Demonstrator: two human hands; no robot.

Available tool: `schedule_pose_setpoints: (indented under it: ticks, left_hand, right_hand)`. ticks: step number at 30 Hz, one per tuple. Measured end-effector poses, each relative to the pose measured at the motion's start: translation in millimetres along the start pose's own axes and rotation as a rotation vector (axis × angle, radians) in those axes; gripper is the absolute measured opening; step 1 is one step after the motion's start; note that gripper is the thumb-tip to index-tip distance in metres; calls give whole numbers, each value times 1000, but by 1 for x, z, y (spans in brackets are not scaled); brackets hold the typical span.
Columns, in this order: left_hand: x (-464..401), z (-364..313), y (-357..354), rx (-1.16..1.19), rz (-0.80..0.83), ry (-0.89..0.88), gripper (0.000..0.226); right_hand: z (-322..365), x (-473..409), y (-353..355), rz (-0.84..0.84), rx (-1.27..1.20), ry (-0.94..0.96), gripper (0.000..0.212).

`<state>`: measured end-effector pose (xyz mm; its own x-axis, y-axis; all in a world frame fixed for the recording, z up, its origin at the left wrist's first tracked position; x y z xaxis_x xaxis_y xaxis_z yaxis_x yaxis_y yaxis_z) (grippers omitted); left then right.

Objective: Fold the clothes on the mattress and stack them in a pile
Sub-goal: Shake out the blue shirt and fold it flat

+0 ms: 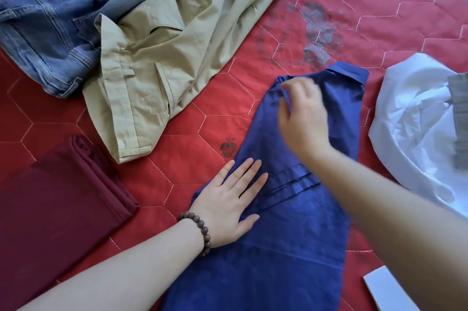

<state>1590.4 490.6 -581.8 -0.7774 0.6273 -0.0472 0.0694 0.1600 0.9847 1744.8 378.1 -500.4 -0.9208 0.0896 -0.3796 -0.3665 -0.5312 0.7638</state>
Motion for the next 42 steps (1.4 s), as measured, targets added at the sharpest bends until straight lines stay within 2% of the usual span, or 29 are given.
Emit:
schedule_pose_setpoints:
  ticks: [1, 2, 4, 5, 8, 14, 16, 18, 21, 27, 29, 31, 33, 35, 42]
  left_hand:
    - [0, 0, 0, 1, 2, -3, 76]
    - [-1, -1, -1, -1, 2, -7, 75]
    - [-1, -2, -2, -6, 2, -8, 74]
    - [-1, -3, -2, -6, 3, -4, 74]
    - [-2, -2, -2, -6, -15, 1, 79]
    - [-1, 0, -2, -22, -2, -6, 79]
    - [-1, 0, -3, -37, -1, -10, 78]
    - [-2, -1, -2, -33, -4, -8, 77]
    - [-2, -2, -1, -28, -3, -8, 75]
    - [2, 7, -1, -136, 55, 56, 84]
    - [8, 10, 5, -152, 52, 101, 85]
    - [18, 2, 11, -132, 23, 103, 84]
    - [34, -22, 11, -97, 0, 29, 78]
    - [59, -41, 3, -76, 49, -35, 73]
    - [115, 7, 8, -203, 183, 72, 78]
  right_hand:
    - [18, 22, -4, 58, -39, 146, 32]
    - [30, 49, -15, 195, -80, 254, 35]
    - [35, 96, -37, 493, -84, 377, 42]
    - [28, 107, -44, 561, -32, 421, 47]
    - [-6, 88, -55, 528, 244, 445, 60]
    - [-74, 17, -46, 386, 591, 203, 64]
    - [-58, 23, -31, 265, 548, 190, 61]
    - [-20, 62, -23, 212, 389, 265, 56]
    - [13, 147, -22, 360, 263, 331, 57]
    - [-56, 161, 13, 371, 557, 53, 68]
    - [-52, 171, 23, 336, 552, 5, 69]
    - [-26, 198, 26, 307, 472, 37, 68]
    - [6, 233, 17, 342, 401, 110, 65]
    - [21, 260, 13, 388, 394, 102, 64]
    - [-49, 293, 74, 366, 621, -214, 72]
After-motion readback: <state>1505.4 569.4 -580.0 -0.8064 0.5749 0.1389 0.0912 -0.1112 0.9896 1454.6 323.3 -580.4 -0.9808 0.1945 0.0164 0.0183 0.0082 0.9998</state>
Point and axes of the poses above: each hand's wrist, its own x-axis away from the middle knuckle, its own y-axis out of the back of the hand, z = x × y, the point moved 9 cm from there along -x, towards the middle knuckle, and after that the axes turned 12 degrees about -z, right-handed, at the moved point
